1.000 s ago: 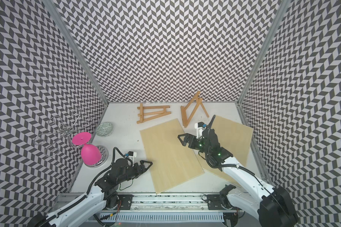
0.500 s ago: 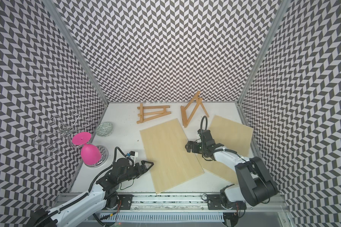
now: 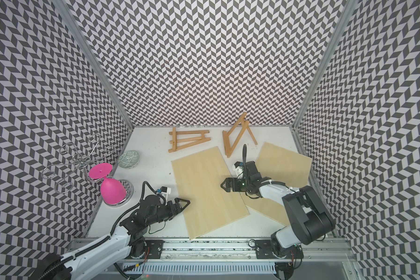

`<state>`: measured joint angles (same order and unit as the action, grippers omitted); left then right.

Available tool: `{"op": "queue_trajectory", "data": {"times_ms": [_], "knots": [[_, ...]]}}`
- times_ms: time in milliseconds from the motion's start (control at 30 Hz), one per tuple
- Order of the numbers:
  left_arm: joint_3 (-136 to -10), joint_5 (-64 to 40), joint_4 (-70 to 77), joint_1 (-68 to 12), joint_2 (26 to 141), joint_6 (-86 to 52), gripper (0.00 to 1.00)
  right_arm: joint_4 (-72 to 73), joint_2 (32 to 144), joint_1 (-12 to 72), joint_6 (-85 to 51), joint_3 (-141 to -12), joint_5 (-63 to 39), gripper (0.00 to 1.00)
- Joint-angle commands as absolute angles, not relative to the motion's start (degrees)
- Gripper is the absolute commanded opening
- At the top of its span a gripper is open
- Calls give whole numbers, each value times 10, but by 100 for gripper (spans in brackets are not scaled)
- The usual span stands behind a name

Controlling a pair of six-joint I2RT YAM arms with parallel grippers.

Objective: Assemble the easel
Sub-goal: Pick up the drawing board from the center of the board.

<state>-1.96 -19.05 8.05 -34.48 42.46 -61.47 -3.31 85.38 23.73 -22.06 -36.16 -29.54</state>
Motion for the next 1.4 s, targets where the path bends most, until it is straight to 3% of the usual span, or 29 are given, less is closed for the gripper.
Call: {"op": "queue_trajectory", "data": {"times_ms": [0,500,700,900,1200,1367], "knots": [[-11,-197,77,-355,423,-625,89,-4,807,264,-254,-376,-497,99],[-12,-154,13,-356,381,-614,89,-31,693,274,-318,-386,-557,99],[-13,-155,15,-356,381,-610,89,-127,649,298,-297,-446,-465,99],[-14,-170,44,-358,385,-612,88,-182,652,360,-296,-514,-382,90],[-27,-160,97,-393,407,-618,85,-301,691,447,-281,-635,-196,64],[-44,-152,110,-410,430,-611,85,-342,718,500,-283,-689,-118,55]]}}
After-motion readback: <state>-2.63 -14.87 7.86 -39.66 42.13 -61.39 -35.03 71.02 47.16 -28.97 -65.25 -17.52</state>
